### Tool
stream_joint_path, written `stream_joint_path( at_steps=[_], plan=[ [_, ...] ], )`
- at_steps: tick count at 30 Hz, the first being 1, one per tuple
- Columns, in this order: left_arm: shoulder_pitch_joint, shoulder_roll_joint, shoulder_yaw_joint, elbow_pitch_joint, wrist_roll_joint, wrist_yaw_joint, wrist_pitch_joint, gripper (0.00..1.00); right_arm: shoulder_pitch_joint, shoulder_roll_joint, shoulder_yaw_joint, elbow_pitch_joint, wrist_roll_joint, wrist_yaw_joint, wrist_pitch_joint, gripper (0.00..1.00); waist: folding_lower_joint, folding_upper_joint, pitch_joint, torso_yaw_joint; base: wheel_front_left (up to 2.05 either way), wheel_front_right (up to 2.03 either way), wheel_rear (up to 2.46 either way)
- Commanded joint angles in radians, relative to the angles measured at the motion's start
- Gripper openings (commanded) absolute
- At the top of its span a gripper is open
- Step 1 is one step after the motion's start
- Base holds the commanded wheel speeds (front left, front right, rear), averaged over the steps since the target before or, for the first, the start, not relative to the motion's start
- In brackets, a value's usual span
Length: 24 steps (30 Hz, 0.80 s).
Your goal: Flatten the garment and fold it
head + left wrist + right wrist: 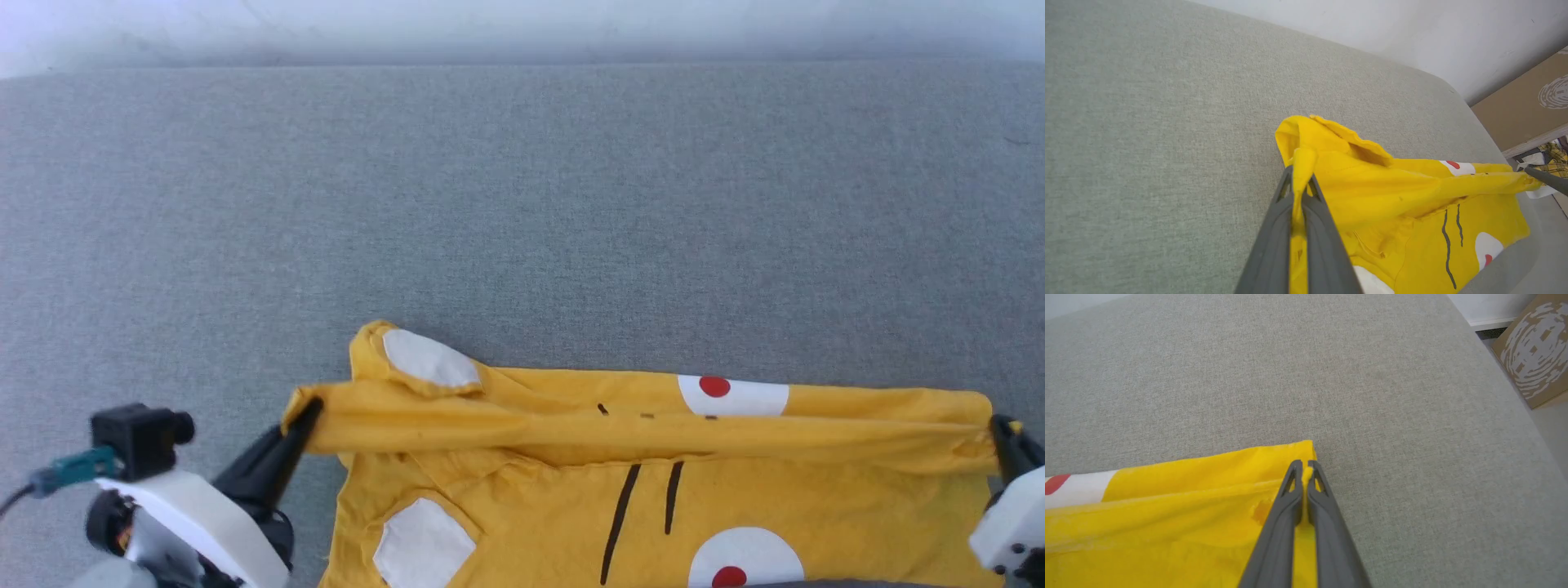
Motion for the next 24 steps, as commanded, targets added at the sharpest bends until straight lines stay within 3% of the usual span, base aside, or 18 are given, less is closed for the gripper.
stream_joint_path(
  at_steps=[1,6,7,8,9,16,21,24],
  plan=[
    [0.014,-0.024,-0.017,0.024,-0.013,0.001,0.005,0.0,0.005,0.003,0.014,0.022,0.001,-0.001,-0.005,0.0,0.0002,-0.0002,-0.017,0.008,0.0,0.0,0.0],
    [0.0,-0.085,-0.078,0.134,-0.032,-0.03,0.058,0.0,0.003,0.003,0.055,0.088,-0.007,-0.001,0.0,0.0,0.0002,-0.0002,-0.036,0.007,0.0,0.0,0.0],
    [-0.009,-0.097,-0.083,0.158,-0.034,-0.034,0.062,0.0,0.001,0.003,0.058,0.1,-0.011,-0.001,0.0,0.09,0.0002,-0.0002,-0.038,0.006,0.0,0.0,0.0],
    [-0.018,-0.107,-0.088,0.18,-0.033,-0.037,0.067,0.25,-0.002,0.003,0.058,0.112,-0.014,-0.001,-0.002,0.31,0.0002,-0.0002,-0.04,0.006,0.0,0.0,0.0],
    [-0.028,-0.116,-0.093,0.2,-0.029,-0.039,0.069,0.98,-0.004,0.003,0.06,0.121,-0.02,-0.001,-0.004,1.0,0.0002,-0.0002,-0.04,0.006,0.0,0.0,0.0],
    [-0.067,-0.155,-0.06,0.245,-0.021,-0.032,0.008,1.0,-0.023,0.003,0.051,0.125,0.013,-0.001,-0.013,1.0,0.0002,-0.0002,-0.033,-0.003,0.0,0.0,0.0],
    [-0.038,-0.152,0.055,0.19,0.024,0.045,-0.148,1.0,-0.006,0.003,0.018,0.072,0.044,-0.001,-0.022,1.0,0.0002,-0.0002,-0.031,-0.014,0.0,0.0,0.0],
    [-0.008,-0.173,0.166,0.119,0.118,0.107,-0.176,1.0,0.016,0.003,-0.008,0.056,0.05,-0.001,-0.014,1.0,0.0002,-0.0002,-0.022,-0.016,0.0,0.0,0.0]
  ],
)
